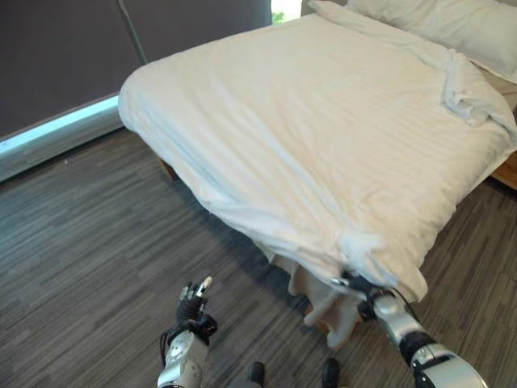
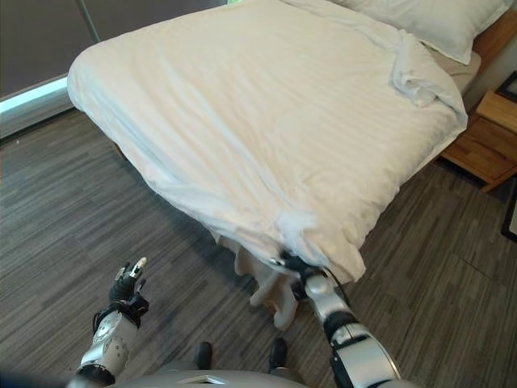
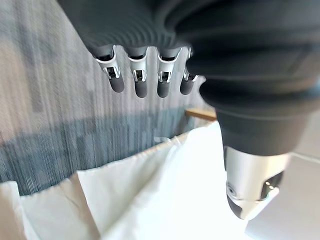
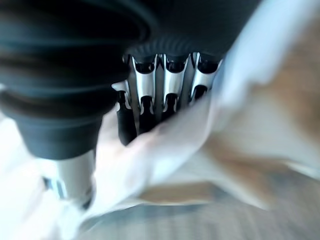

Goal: Making the bed.

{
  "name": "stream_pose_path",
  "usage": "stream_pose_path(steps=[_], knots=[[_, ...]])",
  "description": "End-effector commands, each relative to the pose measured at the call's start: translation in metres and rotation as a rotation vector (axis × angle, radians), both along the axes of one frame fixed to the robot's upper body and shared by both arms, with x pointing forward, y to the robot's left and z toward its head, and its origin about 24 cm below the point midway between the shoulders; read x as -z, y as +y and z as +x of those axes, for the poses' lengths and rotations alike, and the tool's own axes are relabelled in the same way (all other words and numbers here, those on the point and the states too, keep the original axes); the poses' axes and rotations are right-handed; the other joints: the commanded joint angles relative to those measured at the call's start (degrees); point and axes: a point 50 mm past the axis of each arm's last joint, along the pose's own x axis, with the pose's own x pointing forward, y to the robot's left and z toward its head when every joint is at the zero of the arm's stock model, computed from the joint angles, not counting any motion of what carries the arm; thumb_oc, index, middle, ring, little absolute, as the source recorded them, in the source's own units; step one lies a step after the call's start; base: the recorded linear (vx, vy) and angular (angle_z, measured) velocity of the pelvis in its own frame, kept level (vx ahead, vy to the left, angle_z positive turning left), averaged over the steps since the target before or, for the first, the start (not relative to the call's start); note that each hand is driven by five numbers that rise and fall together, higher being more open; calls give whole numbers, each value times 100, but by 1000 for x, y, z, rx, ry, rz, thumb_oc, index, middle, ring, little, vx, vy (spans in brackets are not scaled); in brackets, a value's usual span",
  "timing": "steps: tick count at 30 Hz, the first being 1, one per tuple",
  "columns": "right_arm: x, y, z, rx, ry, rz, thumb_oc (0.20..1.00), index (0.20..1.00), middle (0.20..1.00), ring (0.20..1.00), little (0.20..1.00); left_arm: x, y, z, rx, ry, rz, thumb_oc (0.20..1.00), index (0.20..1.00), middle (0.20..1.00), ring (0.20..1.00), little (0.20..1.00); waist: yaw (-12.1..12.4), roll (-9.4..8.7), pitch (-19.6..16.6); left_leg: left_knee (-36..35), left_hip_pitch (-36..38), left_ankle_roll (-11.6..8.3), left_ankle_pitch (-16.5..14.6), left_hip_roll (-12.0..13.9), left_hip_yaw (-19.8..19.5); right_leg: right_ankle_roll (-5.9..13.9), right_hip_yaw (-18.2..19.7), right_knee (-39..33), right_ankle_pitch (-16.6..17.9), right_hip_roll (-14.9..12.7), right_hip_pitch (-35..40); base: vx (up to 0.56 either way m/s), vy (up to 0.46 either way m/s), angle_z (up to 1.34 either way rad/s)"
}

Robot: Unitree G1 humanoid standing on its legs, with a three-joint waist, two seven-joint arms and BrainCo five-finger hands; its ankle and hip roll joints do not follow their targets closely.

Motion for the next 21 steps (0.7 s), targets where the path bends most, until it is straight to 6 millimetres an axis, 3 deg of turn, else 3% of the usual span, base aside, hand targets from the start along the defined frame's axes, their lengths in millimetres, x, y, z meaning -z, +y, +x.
stream_pose_path(steps=[1,2,6,7,11,13,15,16,17,18,19,20,21], knots=[[18,-70,-137,144,506,-128,1000,1000,1000,1000,1000,-19,0,24,46,-115,10,1000,1000,1000,1000,1000,-266,66,474,27,-110,143,106,16,21,94,-18,120,-83,110,459,38,-4,-10],[18,-70,-137,144,506,-128,1000,1000,1000,1000,1000,-19,0,24,46,-115,10,1000,1000,1000,1000,1000,-266,66,474,27,-109,143,106,16,21,94,-18,120,-83,110,459,36,-7,-12],[12,-78,-211,200,747,-111,1000,1000,1000,1000,1000,-18,-5,20,89,-122,-1,1000,1000,1000,1000,1000,-417,55,390,27,-25,149,63,33,57,104,21,107,-87,107,515,26,-7,-18],[10,-78,-220,228,762,-94,1000,1000,1000,1000,1000,-18,-4,20,87,-124,-4,1000,1000,1000,1000,1000,-452,48,388,27,-13,146,56,43,77,103,48,109,-81,107,511,-4,-2,-12],[0,-95,-238,403,774,-106,1000,1000,1000,1000,1000,-17,1,17,84,-114,-3,1000,1000,1000,1000,1000,-545,9,376,27,11,136,36,69,156,114,126,99,-67,126,504,-20,-3,-19],[-11,-118,-234,508,722,-190,1000,1000,1000,1000,1000,-16,5,14,77,-102,7,1000,1000,1000,1000,1000,-571,-7,372,27,25,134,23,73,188,122,157,96,-63,136,505,-21,0,-23],[-23,-147,-215,543,621,-315,1000,1000,1000,1000,1000,-17,9,13,64,-96,29,1000,1000,1000,1000,1000,-580,-10,382,27,25,129,20,81,218,131,187,96,-47,139,495,-13,1,-3],[-23,-147,-215,543,621,-315,1000,1000,1000,1000,1000,-17,8,13,64,-96,29,1000,1000,1000,1000,1000,-578,-7,383,27,25,129,20,81,220,131,188,96,-47,140,495,-43,16,-3],[-32,-167,-177,570,432,-397,1000,1000,1000,1000,1000,-20,11,15,44,-107,56,1000,1000,1000,1000,1000,-624,-10,397,27,20,124,28,83,264,141,243,96,-23,148,466,-48,18,0],[-36,-173,-159,567,345,-419,1000,1000,1000,1000,1000,-23,12,17,28,-117,64,1000,1000,1000,1000,1000,-649,-13,409,27,19,123,32,84,297,142,282,97,-8,155,450,-66,33,-10],[-65,-192,-100,566,38,-517,1000,1000,1000,1000,1000,-26,14,18,-9,-131,74,1000,1000,1000,1000,1000,-710,-5,443,27,55,125,6,92,359,151,358,108,-9,167,451,-62,27,-21],[-89,-191,-61,516,-163,-570,1000,1000,1000,1000,1000,-28,16,19,-40,-139,78,1000,1000,1000,1000,1000,-736,-1,431,27,35,133,14,91,393,154,401,103,22,167,412,-44,23,-30],[-99,-189,-46,501,-249,-579,1000,1000,1000,1000,1000,-27,16,19,-42,-137,78,1000,1000,1000,1000,1000,-744,8,428,27,44,139,13,90,400,151,407,103,28,164,412,-29,12,-21]])
